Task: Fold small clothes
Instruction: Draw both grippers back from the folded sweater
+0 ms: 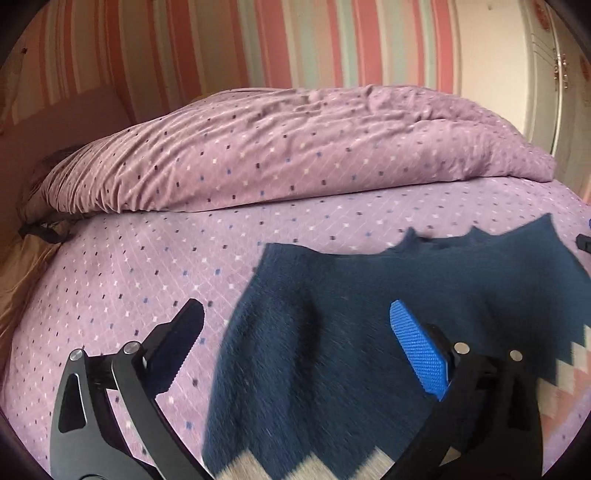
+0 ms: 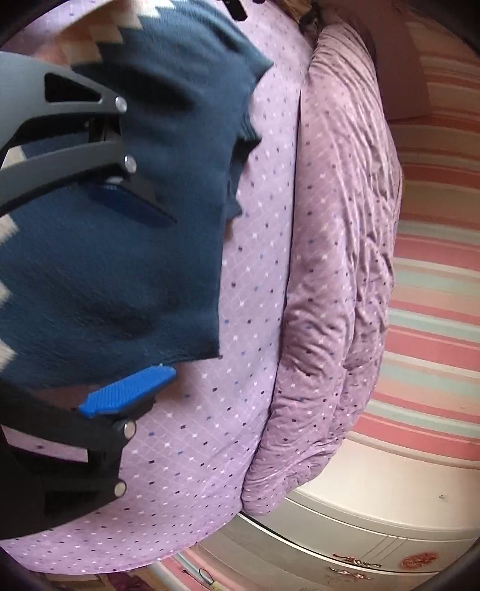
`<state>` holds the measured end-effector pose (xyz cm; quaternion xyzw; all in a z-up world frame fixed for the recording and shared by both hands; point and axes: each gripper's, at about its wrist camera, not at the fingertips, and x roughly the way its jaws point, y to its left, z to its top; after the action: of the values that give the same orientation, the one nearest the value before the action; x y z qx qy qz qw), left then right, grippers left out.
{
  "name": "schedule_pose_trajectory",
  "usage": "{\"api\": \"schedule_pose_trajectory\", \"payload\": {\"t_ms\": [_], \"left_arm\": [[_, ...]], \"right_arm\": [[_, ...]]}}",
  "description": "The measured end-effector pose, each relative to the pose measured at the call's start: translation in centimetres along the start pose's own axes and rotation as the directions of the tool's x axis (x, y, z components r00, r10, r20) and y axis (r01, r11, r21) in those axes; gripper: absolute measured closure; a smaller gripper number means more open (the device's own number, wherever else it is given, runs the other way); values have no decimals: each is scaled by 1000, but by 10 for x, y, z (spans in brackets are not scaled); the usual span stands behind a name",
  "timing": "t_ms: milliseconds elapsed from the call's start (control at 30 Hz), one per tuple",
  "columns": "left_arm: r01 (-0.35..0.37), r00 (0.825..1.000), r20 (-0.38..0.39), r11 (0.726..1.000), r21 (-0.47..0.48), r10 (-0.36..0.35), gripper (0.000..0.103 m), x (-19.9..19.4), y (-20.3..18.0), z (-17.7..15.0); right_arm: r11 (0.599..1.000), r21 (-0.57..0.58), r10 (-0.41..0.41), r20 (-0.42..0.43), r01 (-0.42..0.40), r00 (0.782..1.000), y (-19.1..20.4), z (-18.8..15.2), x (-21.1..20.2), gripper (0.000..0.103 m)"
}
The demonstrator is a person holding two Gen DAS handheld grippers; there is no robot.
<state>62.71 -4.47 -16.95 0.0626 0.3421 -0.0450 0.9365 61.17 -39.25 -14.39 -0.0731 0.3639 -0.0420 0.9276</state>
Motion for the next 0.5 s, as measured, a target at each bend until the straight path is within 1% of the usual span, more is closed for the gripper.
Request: {"api": "schedule_pose_trajectory", "payload": {"t_ms": [33, 100, 133, 200, 267, 333, 467, 500], "left_arm": [[9, 1000, 0, 1000, -9, -9, 3, -6, -2, -2], [19, 1000, -10, 999, -36, -19, 3, -15, -3, -10], [20, 1000, -15, 999, -42, -21, 3, -19, -5, -15], [1, 1000, -30, 998, -66, -3, 3, -25, -5, -29], [13, 998, -57, 995, -97, -18, 3, -26, -1, -43], [16, 996, -81, 993, -118, -26, 3, -23, 2, -57], [-34, 988, -154, 997, -69, 23, 3, -5, 2, -87], [-31, 987, -162, 997, -72, 19, 3, -1, 3, -93]], "right_arm": [[1000, 0, 7, 8, -7, 1000, 4, -3, -7, 22], [1000, 9, 8, 22, -8, 1000, 14, -12, -22, 14], [1000, 13, 12, 28, -12, 1000, 18, -19, -29, 13], [1000, 11, -10, 27, 9, 1000, 27, -34, -38, 14], [1000, 10, -8, 14, 7, 1000, 32, -49, -42, 14], [1000, -6, -12, -14, 12, 1000, 34, -65, -41, 14], [999, -44, -17, -74, 13, 997, 37, -84, -27, 14], [999, -35, -11, -104, 7, 995, 34, -91, -18, 14]]}}
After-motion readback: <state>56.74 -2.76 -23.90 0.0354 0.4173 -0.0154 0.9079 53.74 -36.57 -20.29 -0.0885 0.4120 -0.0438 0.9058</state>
